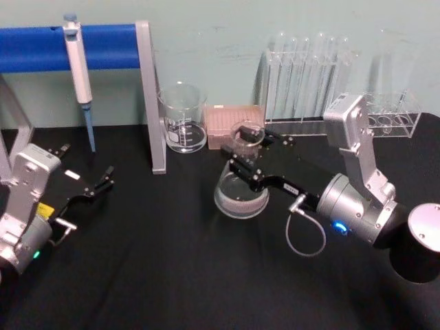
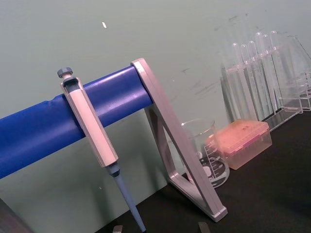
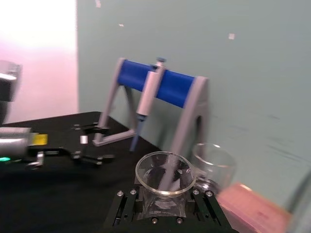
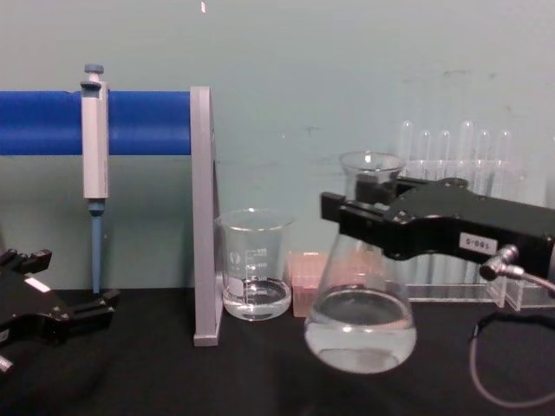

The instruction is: Grasp the erlenmeyer flask with one hand, shake it three times, then place it back.

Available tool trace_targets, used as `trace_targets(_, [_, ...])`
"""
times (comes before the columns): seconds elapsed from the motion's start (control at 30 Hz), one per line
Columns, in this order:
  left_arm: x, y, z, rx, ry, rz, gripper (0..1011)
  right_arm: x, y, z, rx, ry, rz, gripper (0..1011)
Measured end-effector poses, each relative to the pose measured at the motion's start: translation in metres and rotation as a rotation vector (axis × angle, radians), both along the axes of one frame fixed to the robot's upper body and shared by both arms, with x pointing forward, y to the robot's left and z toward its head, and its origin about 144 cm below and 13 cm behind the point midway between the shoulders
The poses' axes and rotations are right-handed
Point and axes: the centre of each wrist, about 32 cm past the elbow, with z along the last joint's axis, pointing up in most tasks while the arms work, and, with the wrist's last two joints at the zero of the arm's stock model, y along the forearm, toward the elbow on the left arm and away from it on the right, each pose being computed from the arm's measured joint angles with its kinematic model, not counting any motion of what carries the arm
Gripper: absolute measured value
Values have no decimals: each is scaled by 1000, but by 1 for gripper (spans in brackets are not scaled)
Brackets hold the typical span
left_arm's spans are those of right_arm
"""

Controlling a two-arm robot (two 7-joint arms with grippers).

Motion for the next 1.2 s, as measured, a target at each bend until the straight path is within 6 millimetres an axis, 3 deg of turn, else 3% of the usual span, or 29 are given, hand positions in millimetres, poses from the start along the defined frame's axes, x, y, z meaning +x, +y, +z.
trace_targets(0.67, [0,0,0,0,0,0,1001,-13,9,-2,-45,-17,313,456])
trace_targets(1.2, [0,0,0,0,0,0,1001,-16,10,-1,-56,-20,364,456])
